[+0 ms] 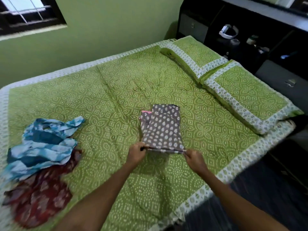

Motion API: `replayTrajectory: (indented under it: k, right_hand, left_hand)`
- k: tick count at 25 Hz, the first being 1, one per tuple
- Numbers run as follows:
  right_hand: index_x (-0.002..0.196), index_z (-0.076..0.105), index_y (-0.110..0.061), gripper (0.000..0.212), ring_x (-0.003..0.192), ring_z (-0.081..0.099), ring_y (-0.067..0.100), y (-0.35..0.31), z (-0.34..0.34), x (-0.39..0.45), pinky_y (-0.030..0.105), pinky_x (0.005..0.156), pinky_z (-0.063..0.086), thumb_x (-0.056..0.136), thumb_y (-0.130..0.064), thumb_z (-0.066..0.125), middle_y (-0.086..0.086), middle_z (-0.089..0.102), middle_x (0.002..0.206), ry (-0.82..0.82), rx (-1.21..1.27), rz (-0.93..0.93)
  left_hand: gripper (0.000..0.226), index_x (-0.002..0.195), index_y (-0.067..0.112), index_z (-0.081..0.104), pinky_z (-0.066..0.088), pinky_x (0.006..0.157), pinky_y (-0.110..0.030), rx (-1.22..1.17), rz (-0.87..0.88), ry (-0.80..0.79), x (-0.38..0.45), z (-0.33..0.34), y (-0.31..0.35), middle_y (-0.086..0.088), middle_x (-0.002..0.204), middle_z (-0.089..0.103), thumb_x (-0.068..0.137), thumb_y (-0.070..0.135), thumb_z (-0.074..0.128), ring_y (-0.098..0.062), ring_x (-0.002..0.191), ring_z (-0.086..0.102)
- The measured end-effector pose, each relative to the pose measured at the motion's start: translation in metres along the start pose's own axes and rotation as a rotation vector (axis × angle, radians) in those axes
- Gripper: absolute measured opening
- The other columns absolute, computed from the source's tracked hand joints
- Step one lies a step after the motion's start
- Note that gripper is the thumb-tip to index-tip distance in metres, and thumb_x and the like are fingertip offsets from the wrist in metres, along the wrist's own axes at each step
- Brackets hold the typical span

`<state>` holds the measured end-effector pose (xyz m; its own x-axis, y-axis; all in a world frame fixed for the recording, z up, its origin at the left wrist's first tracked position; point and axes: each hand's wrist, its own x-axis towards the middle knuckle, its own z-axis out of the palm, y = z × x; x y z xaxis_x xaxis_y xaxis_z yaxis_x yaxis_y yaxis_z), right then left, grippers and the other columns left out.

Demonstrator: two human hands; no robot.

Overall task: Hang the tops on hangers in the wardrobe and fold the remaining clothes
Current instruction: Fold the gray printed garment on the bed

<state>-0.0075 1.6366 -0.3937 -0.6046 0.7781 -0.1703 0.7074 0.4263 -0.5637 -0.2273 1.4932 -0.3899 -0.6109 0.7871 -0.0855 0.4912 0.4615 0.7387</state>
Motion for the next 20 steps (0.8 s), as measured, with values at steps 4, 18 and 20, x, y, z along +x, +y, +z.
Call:
replayTrajectory:
  k: [4, 18, 20]
  right_hand:
    - [0.101, 0.066, -0.005, 0.024, 0.097, 0.061, 0.034, 0.043, 0.079, -0.09, 0.034, 0.071, 0.042, 0.094, -0.019, 0.047, 0.017, 0.066, 0.104, -0.26, -0.231, 0.086]
    - [0.136, 0.047, -0.012, 0.045, 0.132, 0.04, 0.026, 0.073, 0.225, -0.114, 0.032, 0.106, 0.033, 0.096, -0.024, 0.031, 0.009, 0.043, 0.144, -0.359, -0.169, -0.022]
    - [0.148, 0.024, -0.012, 0.059, 0.145, 0.006, 0.021, 0.067, 0.244, -0.088, 0.031, 0.116, 0.006, 0.096, -0.038, 0.01, -0.001, 0.012, 0.155, -0.391, -0.175, -0.141]
  left_hand:
    - [0.022, 0.085, -0.002, 0.074, 0.039, 0.068, -0.024, 0.035, -0.114, -0.191, -0.095, 0.054, -0.076, -0.021, 0.085, 0.071, 0.07, 0.0, 0.058, -0.029, 0.077, 0.067]
    - [0.023, 0.105, 0.007, 0.063, 0.045, 0.089, -0.034, 0.273, -0.258, -0.394, -0.141, 0.155, -0.162, -0.013, 0.109, 0.06, 0.085, 0.014, 0.054, -0.03, 0.104, 0.056]
    - [0.032, 0.116, 0.007, 0.059, 0.04, 0.097, -0.035, 0.254, -0.21, -0.37, -0.118, 0.172, -0.162, -0.013, 0.119, 0.055, 0.084, 0.013, 0.055, -0.03, 0.112, 0.052]
